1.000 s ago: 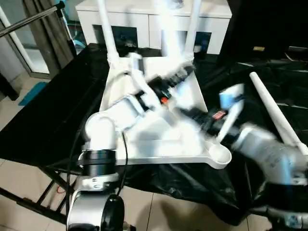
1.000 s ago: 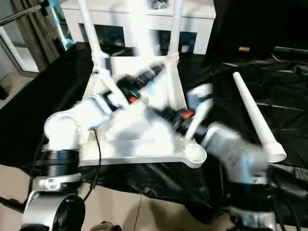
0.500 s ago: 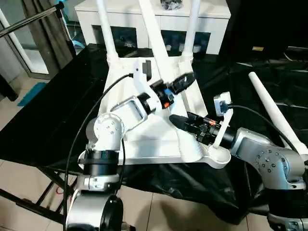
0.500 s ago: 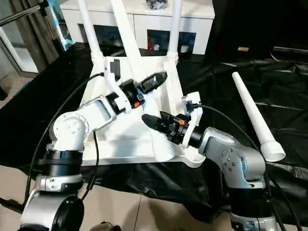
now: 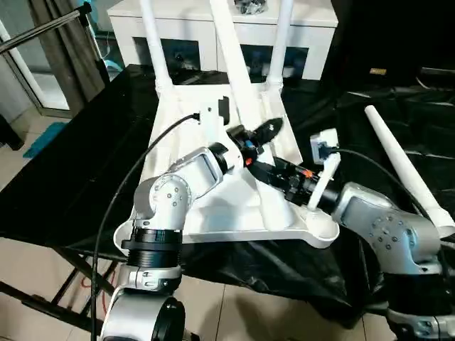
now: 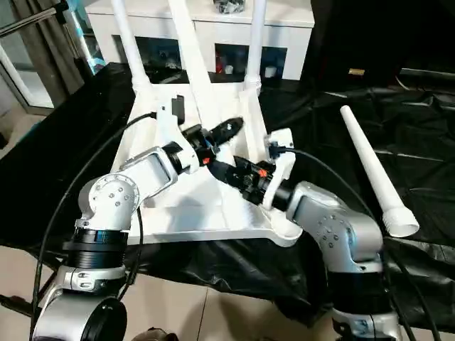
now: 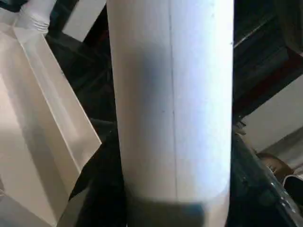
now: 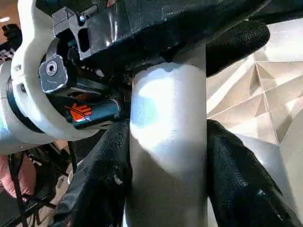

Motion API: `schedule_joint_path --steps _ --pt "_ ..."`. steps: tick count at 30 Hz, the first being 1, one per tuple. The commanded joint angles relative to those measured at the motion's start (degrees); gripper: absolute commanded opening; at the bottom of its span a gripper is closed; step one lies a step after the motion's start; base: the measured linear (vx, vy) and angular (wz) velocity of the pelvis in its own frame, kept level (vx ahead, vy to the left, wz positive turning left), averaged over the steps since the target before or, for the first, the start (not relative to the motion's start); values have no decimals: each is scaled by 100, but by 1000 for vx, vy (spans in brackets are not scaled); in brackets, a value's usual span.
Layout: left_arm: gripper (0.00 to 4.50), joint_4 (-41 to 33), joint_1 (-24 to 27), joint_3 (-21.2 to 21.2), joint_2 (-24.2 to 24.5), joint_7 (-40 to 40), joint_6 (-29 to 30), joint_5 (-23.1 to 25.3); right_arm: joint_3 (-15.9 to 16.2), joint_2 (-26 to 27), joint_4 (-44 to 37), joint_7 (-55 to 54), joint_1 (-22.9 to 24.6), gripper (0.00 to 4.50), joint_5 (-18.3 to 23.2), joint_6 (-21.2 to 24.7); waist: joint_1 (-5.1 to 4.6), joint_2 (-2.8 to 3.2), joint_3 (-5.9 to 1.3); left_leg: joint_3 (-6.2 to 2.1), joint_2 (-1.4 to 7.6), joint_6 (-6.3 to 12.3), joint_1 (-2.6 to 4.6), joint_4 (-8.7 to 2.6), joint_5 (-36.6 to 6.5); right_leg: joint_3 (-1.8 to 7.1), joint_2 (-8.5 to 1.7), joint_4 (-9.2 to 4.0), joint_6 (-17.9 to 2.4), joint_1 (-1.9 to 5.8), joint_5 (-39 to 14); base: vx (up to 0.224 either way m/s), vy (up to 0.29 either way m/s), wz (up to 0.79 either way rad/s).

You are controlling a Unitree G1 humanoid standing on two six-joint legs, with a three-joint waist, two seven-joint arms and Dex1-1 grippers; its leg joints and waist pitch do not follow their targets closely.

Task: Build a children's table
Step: Pick table leg

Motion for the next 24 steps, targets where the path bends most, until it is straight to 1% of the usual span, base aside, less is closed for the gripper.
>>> schedule_joint_path --steps 1,3,5,7,8,10,11,12,13,15,16,17,18,19,21,22,23,24 --pt "201 -112 -89 39 14 66 -80 68 26 2 -54 -16 -79 184 -8 -36 7 -140 -433 -36 101 169 80 -364 -831 136 -179 -426 -968 296 -1063 0 0 0" --pt "197 -135 -81 35 36 51 -76 73 18 -13 -50 -11 -78 184 -10 -40 11 -133 -438 -40 103 180 83 -362 -797 136 -177 -415 -994 295 -978 0 0 0" --pt "192 -221 -51 -4 86 -19 -81 61 15 -44 -28 7 -77 184 -7 -66 13 -144 -439 -38 102 196 79 -362 -789 133 -180 -406 -1022 305 -932 0 0 0" --pt "191 -330 -18 -98 158 -282 -113 9 32 -70 -13 38 -85 184 -15 -94 18 -151 -433 -38 107 213 79 -366 -807 133 -188 -414 -1027 295 -1002 0 0 0" --pt "191 -360 -9 -136 189 -386 -125 -4 39 -78 -10 51 -88 219 -22 -104 15 -149 -434 -35 104 209 77 -362 -814 133 -183 -410 -1022 295 -1019 0 0 0" --pt "190 -391 -4 -202 255 -559 -131 -17 33 -94 -6 88 -95 254 14 -59 16 -151 -430 -35 97 209 77 -366 -813 133 -184 -419 -999 296 -1069 0 0 0" --pt "190 -410 -9 -261 324 -719 -153 -13 6 -113 0 129 -111 256 72 7 15 -138 -433 -36 102 201 86 -365 -816 136 -181 -414 -995 290 -1074 0 0 0" --pt "190 -443 -30 -346 430 -1015 -171 -47 -52 -196 -27 232 -139 263 185 121 15 -151 -431 -36 97 213 86 -371 -809 137 -179 -422 -992 296 -1088 0 0 0" --pt "189 -459 -57 -399 515 -1199 -166 -64 -113 -279 -42 314 -172 274 278 213 25 -139 -440 -41 106 206 93 -370 -798 136 -185 -406 -1003 301 -1063 0 0 0" --pt "188 -434 -126 -455 635 -1454 -152 -96 -194 -465 -59 531 -222 296 443 368 24 -137 -441 -36 107 228 91 -361 -735 138 -177 -382 -1068 304 -887 0 0 0" --pt "188 -438 -153 -517 722 -1663 -128 -129 -193 -607 -73 749 -226 296 535 428 26 -140 -439 -33 105 232 88 -356 -723 139 -178 -379 -1092 304 -850 0 0 0" --pt "188 -439 -168 -547 766 -1777 -103 -159 -178 -690 -72 867 -231 305 571 465 44 -136 -446 -32 108 252 93 -351 -707 142 -186 -373 -1112 312 -805 0 0 0" --pt "188 -456 -194 -603 852 -2030 -47 -238 -114 -881 -73 1129 -238 311 623 546 50 -139 -443 -28 98 259 89 -347 -703 138 -179 -371 -1129 315 -792 0 0 0" --pt "188 -457 -202 -613 869 -2085 -41 -256 -86 -934 -71 1203 -238 319 626 560 60 -141 -445 -27 99 265 96 -347 -706 138 -181 -371 -1139 320 -798 0 0 0" --pt "188 -478 -250 -672 976 -2434 27 -384 94 -1263 -48 1666 -228 334 657 660 61 -143 -445 -26 106 275 89 -339 -692 140 -189 -357 -1207 325 -728 0 0 0" --pt "188 -493 -266 -691 1010 -2543 83 -439 152 -1365 -37 1809 -222 334 663 679 68 -145 -450 -27 102 280 91 -335 -685 136 -188 -352 -1228 333 -716 0 0 0" --pt "188 -535 -272 -792 1103 -2797 147 -474 239 -1512 -60 2052 -209 336 736 721 70 -149 -443 -21 105 306 98 -330 -714 139 -188 -353 -1270 324 -749 0 0 0" --pt "188 -535 -272 -792 1103 -2797 147 -474 239 -1512 -60 2052 -209 336 736 721 77 -150 -445 -24 109 319 101 -330 -721 141 -193 -355 -1278 326 -774 0 0 0"
